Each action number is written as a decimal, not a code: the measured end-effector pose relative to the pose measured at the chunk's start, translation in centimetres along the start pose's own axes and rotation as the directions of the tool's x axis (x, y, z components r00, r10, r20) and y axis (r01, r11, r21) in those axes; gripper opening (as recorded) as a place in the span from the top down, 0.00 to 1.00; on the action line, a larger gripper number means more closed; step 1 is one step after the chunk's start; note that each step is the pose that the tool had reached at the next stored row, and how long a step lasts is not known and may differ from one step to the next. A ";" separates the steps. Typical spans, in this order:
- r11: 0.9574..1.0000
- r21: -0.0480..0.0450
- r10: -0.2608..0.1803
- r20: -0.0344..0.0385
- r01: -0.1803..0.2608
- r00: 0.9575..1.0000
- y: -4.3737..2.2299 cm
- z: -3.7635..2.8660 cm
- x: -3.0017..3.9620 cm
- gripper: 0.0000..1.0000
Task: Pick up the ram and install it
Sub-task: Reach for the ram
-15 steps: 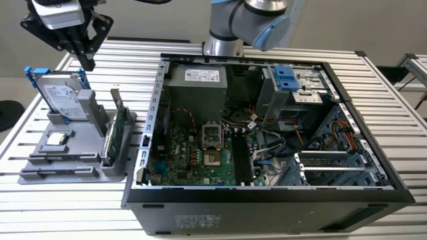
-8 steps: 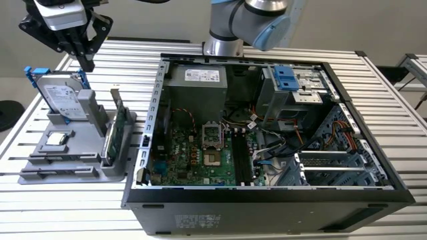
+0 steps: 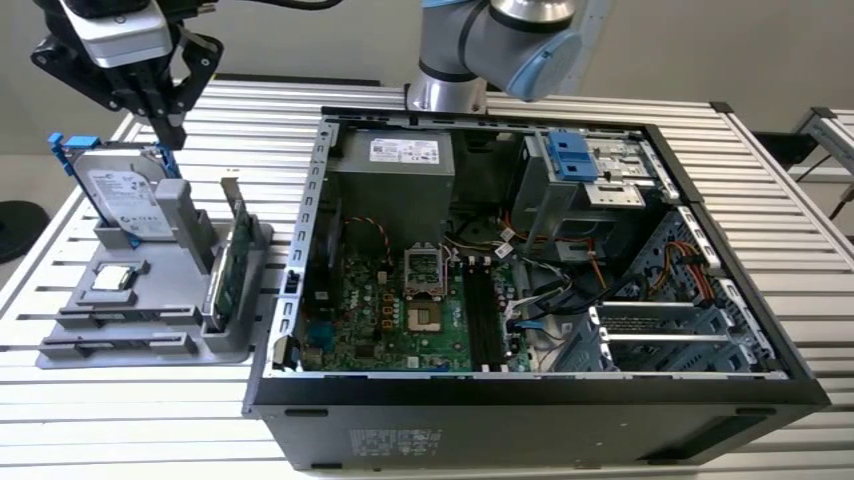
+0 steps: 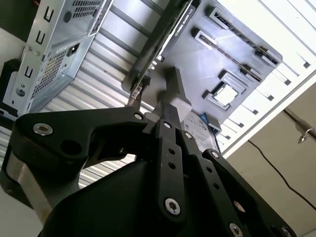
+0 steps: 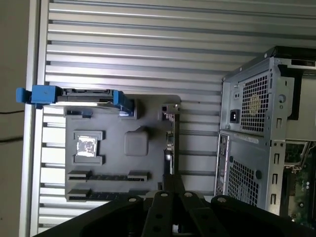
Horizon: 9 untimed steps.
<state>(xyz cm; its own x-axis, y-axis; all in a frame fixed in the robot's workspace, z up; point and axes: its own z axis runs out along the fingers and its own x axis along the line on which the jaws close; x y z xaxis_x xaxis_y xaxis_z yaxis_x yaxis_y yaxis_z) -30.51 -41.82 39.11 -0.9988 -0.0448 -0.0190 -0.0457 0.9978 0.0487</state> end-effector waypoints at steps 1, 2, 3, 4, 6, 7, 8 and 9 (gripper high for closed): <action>1.000 0.000 -0.001 0.000 0.001 1.000 -0.05 0.00 0.00 1.00; 1.000 0.000 -0.001 0.000 0.001 1.000 -0.06 0.00 0.00 1.00; 1.000 0.000 -0.001 0.000 0.001 1.000 -0.05 0.00 0.00 1.00; 1.000 0.000 -0.001 0.000 0.001 1.000 -0.07 0.00 0.00 1.00; 1.000 0.000 -0.001 0.000 0.001 1.000 -0.09 0.00 0.00 1.00; 1.000 0.000 -0.001 0.000 0.001 1.000 -0.09 0.00 0.00 1.00; 1.000 0.000 -0.001 0.000 0.001 1.000 -0.09 0.00 0.00 1.00; 1.000 0.000 -0.001 0.000 0.001 1.000 -0.09 0.00 0.00 1.00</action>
<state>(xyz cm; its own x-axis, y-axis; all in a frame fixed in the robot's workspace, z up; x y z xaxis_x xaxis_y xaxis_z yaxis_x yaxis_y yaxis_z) -30.51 -41.91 39.10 -0.9988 -0.0459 -0.0191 -0.0468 0.9977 0.0488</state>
